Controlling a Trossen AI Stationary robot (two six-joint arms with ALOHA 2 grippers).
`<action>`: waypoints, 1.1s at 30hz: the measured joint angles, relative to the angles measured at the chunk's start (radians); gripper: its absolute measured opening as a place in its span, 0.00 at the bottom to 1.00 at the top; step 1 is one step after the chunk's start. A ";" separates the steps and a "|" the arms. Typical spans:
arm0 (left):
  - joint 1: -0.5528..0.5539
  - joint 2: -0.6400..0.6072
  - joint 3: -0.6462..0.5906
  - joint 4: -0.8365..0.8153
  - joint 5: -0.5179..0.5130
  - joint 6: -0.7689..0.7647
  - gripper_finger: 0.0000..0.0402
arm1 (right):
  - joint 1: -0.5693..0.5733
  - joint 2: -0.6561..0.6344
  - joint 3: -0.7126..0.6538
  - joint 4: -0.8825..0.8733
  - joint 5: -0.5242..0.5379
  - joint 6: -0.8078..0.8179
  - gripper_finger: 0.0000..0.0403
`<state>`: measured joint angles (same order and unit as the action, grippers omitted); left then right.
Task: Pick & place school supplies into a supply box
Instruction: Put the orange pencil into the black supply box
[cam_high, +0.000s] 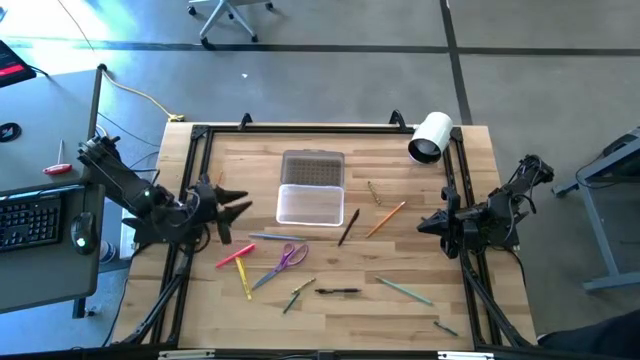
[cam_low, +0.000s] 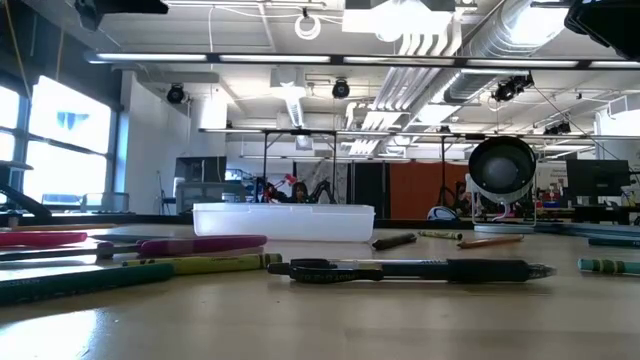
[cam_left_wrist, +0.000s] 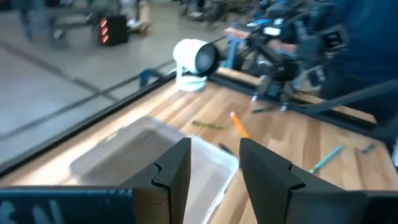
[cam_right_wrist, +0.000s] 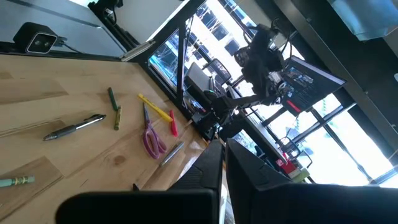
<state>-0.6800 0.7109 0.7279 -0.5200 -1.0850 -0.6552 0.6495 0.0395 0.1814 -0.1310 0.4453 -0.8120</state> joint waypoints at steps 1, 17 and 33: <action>0.000 0.000 0.008 -0.048 -0.006 -0.056 0.43 | 0.000 0.000 0.000 0.000 0.000 0.000 0.00; 0.623 0.070 0.013 -0.392 0.358 -0.364 0.43 | 0.000 0.000 0.000 0.000 0.062 -0.062 0.00; 1.044 0.421 0.009 -0.407 0.614 -0.295 0.43 | 0.000 0.000 0.000 0.001 0.087 -0.011 0.00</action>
<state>0.3645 1.1323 0.7364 -0.9269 -0.4708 -0.9507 0.6495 0.0395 0.1814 -0.1303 0.5320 -0.8226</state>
